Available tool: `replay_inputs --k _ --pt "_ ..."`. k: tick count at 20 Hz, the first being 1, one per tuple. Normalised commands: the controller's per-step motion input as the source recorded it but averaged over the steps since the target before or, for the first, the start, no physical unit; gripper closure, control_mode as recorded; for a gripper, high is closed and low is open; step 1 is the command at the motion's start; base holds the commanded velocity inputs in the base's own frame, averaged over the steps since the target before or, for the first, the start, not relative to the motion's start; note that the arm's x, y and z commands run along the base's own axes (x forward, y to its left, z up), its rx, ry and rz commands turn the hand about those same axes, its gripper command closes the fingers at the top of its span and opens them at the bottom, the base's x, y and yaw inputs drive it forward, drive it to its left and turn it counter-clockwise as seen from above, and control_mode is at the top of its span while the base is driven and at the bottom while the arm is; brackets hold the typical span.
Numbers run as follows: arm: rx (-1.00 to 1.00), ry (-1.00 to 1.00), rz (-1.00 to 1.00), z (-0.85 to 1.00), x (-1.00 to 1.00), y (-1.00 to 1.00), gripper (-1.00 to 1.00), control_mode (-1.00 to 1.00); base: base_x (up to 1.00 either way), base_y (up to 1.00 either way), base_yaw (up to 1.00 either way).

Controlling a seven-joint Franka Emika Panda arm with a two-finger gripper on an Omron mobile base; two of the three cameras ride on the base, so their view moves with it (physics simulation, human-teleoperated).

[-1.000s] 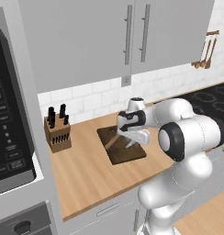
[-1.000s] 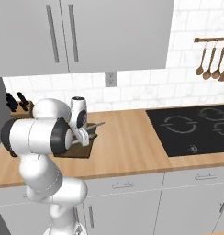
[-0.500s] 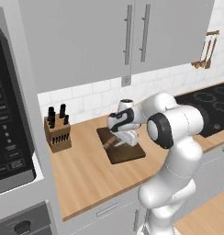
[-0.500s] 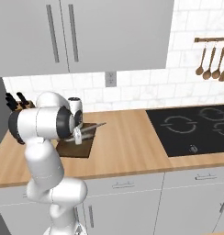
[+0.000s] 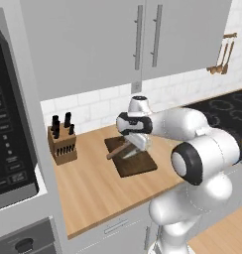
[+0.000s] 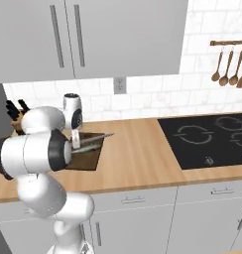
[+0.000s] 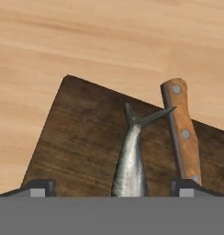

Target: Pick up the knife from the drawer and place it on the cutting board. Then place the meat from the plate to the cutting board.

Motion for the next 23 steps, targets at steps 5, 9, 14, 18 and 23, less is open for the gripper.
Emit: replay_inputs --k 5,9,14,18,23 --pt "0.22 -0.55 0.0 0.79 -1.0 -1.0 -1.0 -1.0 0.0 0.0 0.0" --pt "0.23 -0.57 0.0 0.89 -1.0 -1.0 -1.0 -1.0 0.0 0.0 0.0" --pt "0.25 -0.55 0.0 0.97 -1.0 -1.0 -1.0 -1.0 0.0 0.0 0.0" --pt "0.24 -0.58 0.0 1.0 -1.0 -1.0 -1.0 -1.0 0.0 0.0 0.0" --pt "0.04 -0.14 -0.09 0.14 -0.2 -0.32 -1.0 -1.0 0.0 0.0 0.0"
